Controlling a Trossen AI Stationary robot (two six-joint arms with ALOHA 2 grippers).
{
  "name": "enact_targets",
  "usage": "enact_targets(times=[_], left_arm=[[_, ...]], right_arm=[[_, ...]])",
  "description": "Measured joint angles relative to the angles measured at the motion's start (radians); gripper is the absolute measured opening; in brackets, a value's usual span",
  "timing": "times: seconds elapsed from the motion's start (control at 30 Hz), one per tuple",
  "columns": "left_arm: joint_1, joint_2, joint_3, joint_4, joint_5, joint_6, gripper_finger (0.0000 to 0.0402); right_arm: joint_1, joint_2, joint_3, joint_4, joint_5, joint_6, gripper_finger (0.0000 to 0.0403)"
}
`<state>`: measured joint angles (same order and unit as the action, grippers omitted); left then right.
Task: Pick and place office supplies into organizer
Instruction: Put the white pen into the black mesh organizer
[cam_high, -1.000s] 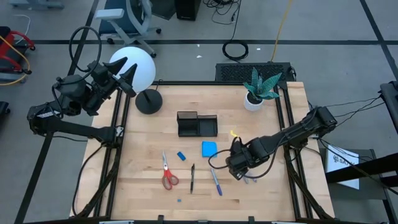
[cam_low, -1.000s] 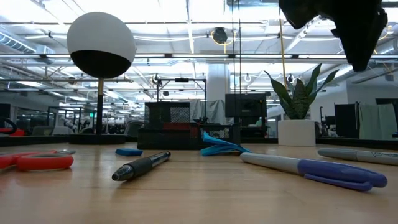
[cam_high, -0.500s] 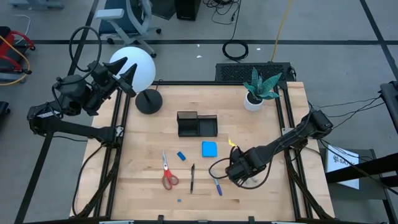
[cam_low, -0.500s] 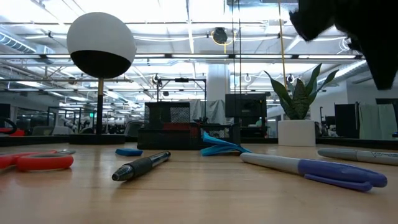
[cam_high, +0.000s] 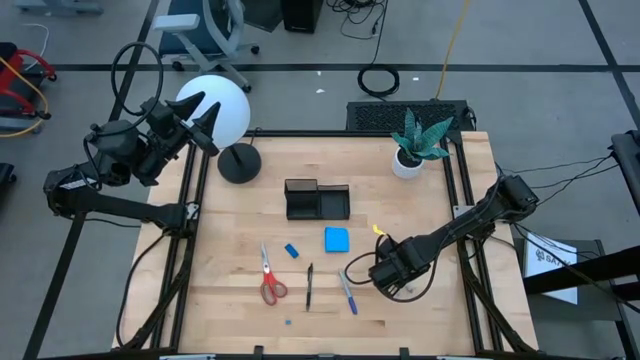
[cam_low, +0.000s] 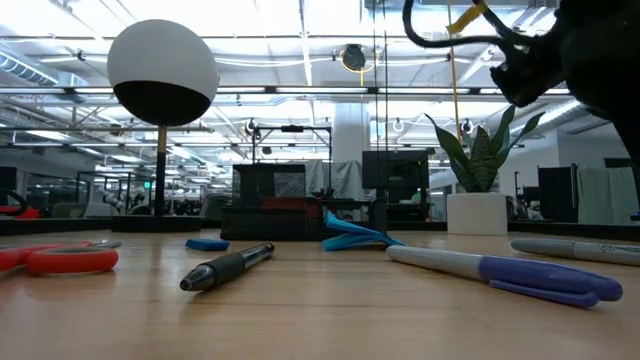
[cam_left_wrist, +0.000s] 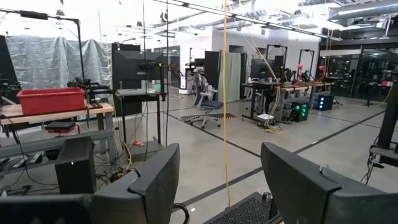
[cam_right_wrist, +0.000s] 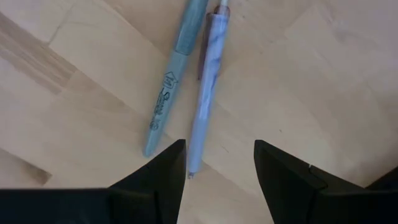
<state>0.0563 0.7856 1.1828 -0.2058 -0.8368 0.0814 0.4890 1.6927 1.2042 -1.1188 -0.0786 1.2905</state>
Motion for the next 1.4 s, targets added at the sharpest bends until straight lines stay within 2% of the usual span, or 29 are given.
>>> enact_targets(times=[0.17,0.47,0.97,1.2,1.4], left_arm=[[0.000,0.000,0.000,0.000,0.000,0.000,0.0234],[0.000,0.000,0.000,0.000,0.000,0.000,0.0234],[0.000,0.000,0.000,0.000,0.000,0.000,0.0234],[0.000,0.000,0.000,0.000,0.000,0.000,0.0234],[0.000,0.000,0.000,0.000,0.000,0.000,0.0234]], right_arm=[[0.011,0.000,-0.046,0.073,-0.005,0.013,0.0183],[0.034,0.000,-0.061,0.095,0.024,0.033,0.0183],[0.037,-0.006,-0.252,0.377,-0.029,0.060,0.0183],[0.037,-0.005,-0.270,0.386,-0.029,0.047,0.0182],[0.037,-0.004,-0.271,0.384,-0.030,0.027,0.0152]])
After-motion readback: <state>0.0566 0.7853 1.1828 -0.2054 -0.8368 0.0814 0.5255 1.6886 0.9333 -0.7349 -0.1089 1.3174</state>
